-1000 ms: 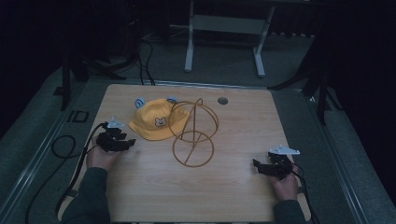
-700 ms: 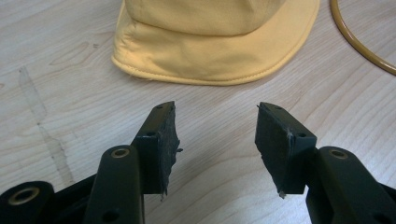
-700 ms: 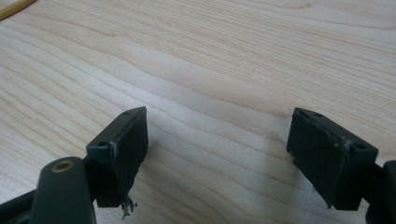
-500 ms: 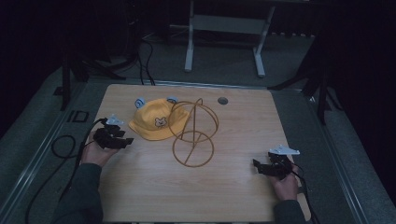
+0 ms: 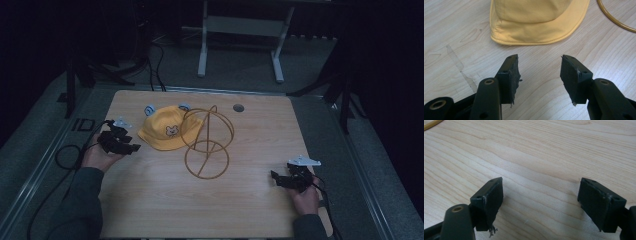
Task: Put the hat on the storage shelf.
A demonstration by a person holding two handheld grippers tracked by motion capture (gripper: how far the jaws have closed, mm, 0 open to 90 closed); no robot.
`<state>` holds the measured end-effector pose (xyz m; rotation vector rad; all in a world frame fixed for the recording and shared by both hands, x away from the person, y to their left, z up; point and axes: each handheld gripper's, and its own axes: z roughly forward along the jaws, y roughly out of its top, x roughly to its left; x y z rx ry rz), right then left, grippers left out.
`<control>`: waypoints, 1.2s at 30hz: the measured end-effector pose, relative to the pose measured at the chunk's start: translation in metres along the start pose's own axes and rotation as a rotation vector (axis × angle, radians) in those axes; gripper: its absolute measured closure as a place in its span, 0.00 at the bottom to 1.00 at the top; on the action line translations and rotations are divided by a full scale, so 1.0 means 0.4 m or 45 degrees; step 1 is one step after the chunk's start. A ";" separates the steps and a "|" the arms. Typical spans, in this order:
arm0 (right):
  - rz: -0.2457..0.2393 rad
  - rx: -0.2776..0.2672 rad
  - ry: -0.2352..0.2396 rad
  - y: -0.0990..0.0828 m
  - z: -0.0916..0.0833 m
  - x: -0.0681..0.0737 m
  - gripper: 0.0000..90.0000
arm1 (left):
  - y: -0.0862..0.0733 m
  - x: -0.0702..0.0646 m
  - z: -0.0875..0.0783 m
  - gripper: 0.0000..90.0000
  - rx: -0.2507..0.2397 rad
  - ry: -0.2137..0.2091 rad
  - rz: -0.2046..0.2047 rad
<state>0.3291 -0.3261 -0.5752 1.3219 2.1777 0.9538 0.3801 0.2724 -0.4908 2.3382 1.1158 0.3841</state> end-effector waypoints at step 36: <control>-0.002 -0.001 0.001 0.000 0.000 0.000 0.23 | 0.083 0.002 -0.056 0.56 0.059 -0.053 0.127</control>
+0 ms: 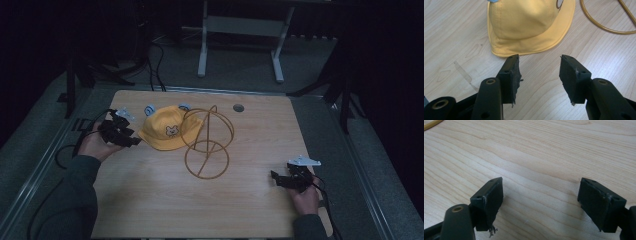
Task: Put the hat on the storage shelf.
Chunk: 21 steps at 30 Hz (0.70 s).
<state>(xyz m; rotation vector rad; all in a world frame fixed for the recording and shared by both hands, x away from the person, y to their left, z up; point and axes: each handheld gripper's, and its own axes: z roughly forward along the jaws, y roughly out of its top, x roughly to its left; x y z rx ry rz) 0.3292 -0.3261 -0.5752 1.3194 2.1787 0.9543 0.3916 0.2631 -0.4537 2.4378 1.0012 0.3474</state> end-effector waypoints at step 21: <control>0.001 0.001 0.000 0.000 0.000 0.000 0.23 | 0.038 -0.005 -0.015 0.59 0.009 -0.037 0.049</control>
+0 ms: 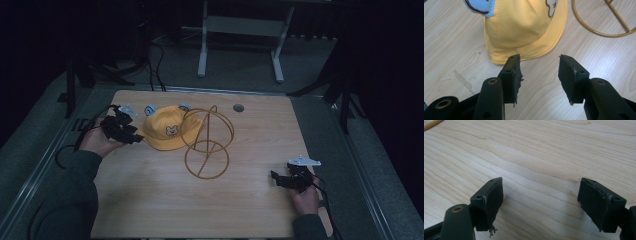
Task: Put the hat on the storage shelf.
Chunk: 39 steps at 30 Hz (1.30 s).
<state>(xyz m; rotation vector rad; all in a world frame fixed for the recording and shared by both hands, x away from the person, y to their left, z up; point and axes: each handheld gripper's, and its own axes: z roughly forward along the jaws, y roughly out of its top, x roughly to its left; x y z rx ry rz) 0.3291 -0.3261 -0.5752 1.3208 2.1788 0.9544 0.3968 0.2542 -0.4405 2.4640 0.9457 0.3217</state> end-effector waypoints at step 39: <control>0.000 0.001 0.000 0.000 0.000 0.000 0.23 | 0.072 -0.019 -0.003 0.63 0.030 -0.043 0.075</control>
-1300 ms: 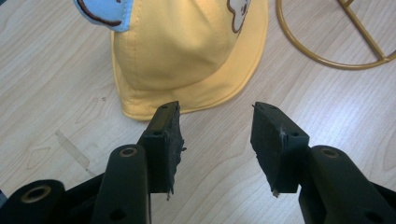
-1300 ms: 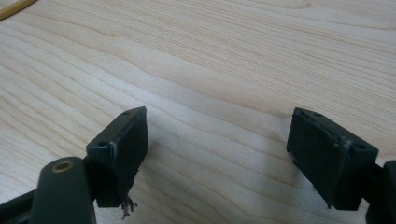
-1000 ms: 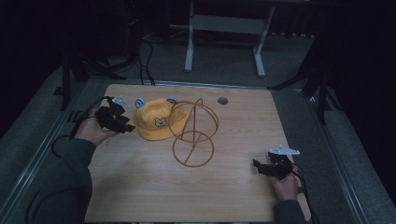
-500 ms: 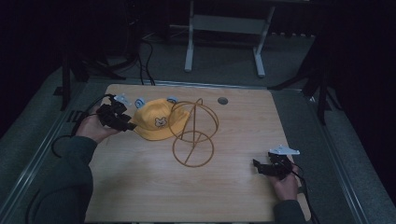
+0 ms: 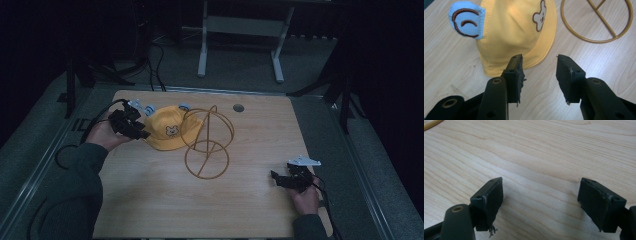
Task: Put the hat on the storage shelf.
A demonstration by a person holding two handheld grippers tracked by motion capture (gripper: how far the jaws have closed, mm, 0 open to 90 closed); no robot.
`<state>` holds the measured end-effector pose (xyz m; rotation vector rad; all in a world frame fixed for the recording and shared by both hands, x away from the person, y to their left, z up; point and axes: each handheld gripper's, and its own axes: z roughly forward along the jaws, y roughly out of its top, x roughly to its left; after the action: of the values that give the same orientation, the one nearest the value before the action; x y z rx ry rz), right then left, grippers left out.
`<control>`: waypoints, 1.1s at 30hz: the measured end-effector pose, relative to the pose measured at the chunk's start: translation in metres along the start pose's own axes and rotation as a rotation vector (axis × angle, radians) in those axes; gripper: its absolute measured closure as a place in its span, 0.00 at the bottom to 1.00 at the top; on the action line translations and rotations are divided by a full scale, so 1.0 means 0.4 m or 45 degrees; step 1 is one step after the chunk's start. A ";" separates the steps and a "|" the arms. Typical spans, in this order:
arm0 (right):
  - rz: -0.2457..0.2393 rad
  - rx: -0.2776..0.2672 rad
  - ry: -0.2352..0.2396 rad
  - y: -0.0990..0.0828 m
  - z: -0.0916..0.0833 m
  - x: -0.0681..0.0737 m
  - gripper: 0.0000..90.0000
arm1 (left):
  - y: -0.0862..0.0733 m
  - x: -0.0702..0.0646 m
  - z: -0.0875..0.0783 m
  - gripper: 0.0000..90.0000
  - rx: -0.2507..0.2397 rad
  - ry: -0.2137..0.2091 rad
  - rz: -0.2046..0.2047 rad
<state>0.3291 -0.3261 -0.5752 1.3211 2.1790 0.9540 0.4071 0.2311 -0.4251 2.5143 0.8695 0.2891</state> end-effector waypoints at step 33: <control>-0.003 -0.001 0.000 0.000 0.000 0.000 0.23 | 0.073 0.012 0.023 0.58 -0.049 0.028 -0.001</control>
<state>0.3292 -0.3262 -0.5753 1.3182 2.1797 0.9539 0.4294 0.2107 -0.4188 2.4799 0.8650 0.3305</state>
